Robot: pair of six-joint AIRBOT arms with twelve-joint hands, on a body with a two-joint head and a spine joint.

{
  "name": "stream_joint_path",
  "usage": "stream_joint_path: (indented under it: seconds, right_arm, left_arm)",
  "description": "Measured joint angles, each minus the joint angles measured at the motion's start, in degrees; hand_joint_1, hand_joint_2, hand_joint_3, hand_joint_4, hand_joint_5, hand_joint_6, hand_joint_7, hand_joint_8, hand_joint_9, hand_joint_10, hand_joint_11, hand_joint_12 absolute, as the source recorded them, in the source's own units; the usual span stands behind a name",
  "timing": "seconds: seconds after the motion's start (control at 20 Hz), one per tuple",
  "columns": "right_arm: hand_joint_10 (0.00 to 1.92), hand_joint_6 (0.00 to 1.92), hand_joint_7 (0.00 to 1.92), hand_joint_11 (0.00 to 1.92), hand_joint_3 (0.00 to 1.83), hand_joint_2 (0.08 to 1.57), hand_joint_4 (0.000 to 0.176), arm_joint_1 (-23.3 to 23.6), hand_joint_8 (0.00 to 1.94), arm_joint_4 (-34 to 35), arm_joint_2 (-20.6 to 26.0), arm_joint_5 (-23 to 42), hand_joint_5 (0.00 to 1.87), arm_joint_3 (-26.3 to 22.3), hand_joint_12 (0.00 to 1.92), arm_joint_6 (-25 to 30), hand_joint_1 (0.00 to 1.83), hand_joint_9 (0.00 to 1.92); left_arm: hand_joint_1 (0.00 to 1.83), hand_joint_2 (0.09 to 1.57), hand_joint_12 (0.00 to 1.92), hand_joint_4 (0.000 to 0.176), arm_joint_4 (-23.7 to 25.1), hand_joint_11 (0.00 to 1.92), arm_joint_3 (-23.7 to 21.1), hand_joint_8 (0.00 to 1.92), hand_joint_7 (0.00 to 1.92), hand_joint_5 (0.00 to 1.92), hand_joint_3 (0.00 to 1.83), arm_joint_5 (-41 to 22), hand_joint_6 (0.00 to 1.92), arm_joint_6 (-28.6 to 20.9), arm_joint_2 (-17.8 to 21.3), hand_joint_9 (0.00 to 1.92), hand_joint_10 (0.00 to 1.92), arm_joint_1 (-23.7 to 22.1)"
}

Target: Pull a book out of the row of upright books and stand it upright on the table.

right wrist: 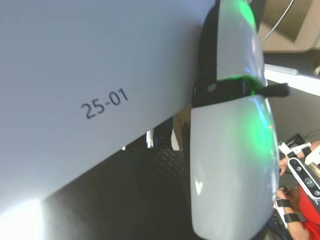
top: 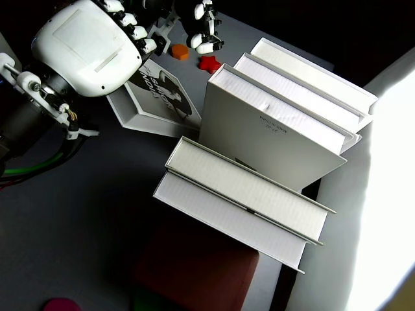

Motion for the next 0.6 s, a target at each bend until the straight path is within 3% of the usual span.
stream_joint_path:
  seconds: [0.05, 0.1, 0.15, 0.2, 0.25, 0.3, 0.35, 0.4, 0.45, 0.55, 0.6]
  right_arm:
    - [1.32, 0.99, 0.94, 0.76, 0.00, 1.14, 0.000, -0.20, 1.07, -0.02, 0.13, -0.02, 0.83, -0.33, 1.47, -0.24, 1.38, 0.92]
    - [0.94, 0.52, 0.55, 0.40, 0.00, 1.03, 0.000, -0.20, 0.53, -0.52, 0.28, -0.13, 0.55, -0.74, 1.53, -0.68, 1.34, 0.48]
    - [0.94, 0.52, 0.55, 0.40, 0.00, 1.03, 0.000, -0.20, 0.53, -0.63, 0.28, -0.24, 0.55, -1.42, 1.53, -2.03, 1.34, 0.48]
    - [0.19, 0.10, 0.11, 0.08, 0.00, 0.82, 0.081, -0.20, 0.11, -1.33, 0.22, -0.26, 0.11, -1.95, 1.11, -3.17, 1.02, 0.09]
    - [0.01, 0.00, 0.00, 0.00, 0.00, 0.78, 0.142, -0.31, 0.00, -2.03, 0.31, -1.16, 0.00, -2.23, 0.26, -2.08, 0.91, 0.00]
    - [0.00, 0.00, 0.00, 0.00, 0.01, 0.79, 0.113, -0.81, 0.00, -2.34, 0.42, -2.38, 0.00, -2.49, 0.01, -1.57, 0.84, 0.00]
    - [0.00, 0.00, 0.00, 0.00, 0.00, 0.77, 0.087, -1.60, 0.00, -3.30, 0.50, -4.20, 0.00, -3.06, 0.00, -1.38, 0.83, 0.00]
    - [0.00, 0.00, 0.00, 0.00, 0.00, 0.75, 0.121, -1.68, 0.00, -4.57, 0.76, -5.09, 0.00, -3.58, 0.00, -1.38, 0.82, 0.00]
    - [0.00, 0.00, 0.00, 0.00, 0.00, 0.75, 0.121, -1.66, 0.00, -4.26, 0.94, -5.05, 0.00, -3.78, 0.00, -1.38, 0.82, 0.00]
    - [0.00, 0.00, 0.00, 0.00, 0.00, 0.75, 0.100, -1.57, 0.00, -2.40, 1.66, -4.63, 0.00, -4.26, 0.00, -1.33, 0.84, 0.00]
    - [0.00, 0.00, 0.00, 0.00, 0.00, 0.74, 0.063, -1.57, 0.00, -2.40, 1.95, -4.66, 0.00, -4.48, 0.00, -1.36, 0.83, 0.00]
  left_arm:
    - [1.09, 0.92, 1.57, 0.036, -0.09, 0.02, 0.00, 0.01, 0.41, 0.61, 0.00, -0.11, 0.02, 0.00, 0.00, 0.64, 0.13, 0.20]
    - [1.07, 0.95, 1.59, 0.036, -0.04, 0.01, 0.00, 0.00, 0.41, 0.59, 0.00, -0.15, 0.01, 0.02, 0.00, 0.60, 0.20, 0.26]
    - [1.07, 0.95, 1.59, 0.036, -0.15, 0.01, 0.00, 0.00, 0.41, 0.59, 0.00, -0.20, 0.01, 0.00, 0.00, 0.60, 0.20, 0.26]
    - [1.05, 0.96, 1.63, 0.034, -0.17, 0.02, 0.00, 0.00, 0.42, 0.60, 0.00, -0.22, 0.00, 0.00, 0.02, 0.54, 0.36, 0.26]
    - [1.05, 0.96, 1.66, 0.037, -0.07, 0.01, -0.02, 0.00, 0.43, 0.60, 0.00, -0.22, 0.00, 0.00, 0.00, 0.43, 0.62, 0.26]
    - [1.05, 0.97, 1.66, 0.033, -0.04, 0.00, -0.02, 0.00, 0.43, 0.59, 0.00, -0.24, 0.00, 0.00, 0.00, 0.39, 0.70, 0.26]
    - [1.05, 0.97, 1.66, 0.033, -0.39, 0.00, -0.26, 0.00, 0.42, 0.59, 0.00, -0.31, 0.00, -0.02, 0.02, 0.38, 0.70, 0.26]
    - [1.05, 0.98, 1.62, 0.027, -0.44, 0.00, -0.26, 0.00, 0.42, 0.59, 0.00, -0.35, 0.00, 0.00, 0.02, 0.38, 0.70, 0.31]
    - [1.05, 0.98, 1.62, 0.027, -0.46, 0.00, -0.26, 0.00, 0.42, 0.59, 0.00, -0.44, 0.00, -0.02, 0.02, 0.38, 0.70, 0.31]
    - [1.05, 0.97, 1.61, 0.029, -0.42, 0.00, -0.26, 0.00, 0.42, 0.59, 0.00, -0.63, 0.00, 0.00, 0.02, 0.38, 0.70, 0.31]
    - [1.05, 0.97, 1.62, 0.031, -0.44, 0.00, -0.28, 0.00, 0.42, 0.59, 0.00, -0.70, 0.00, -0.02, 0.02, 0.36, 0.73, 0.31]
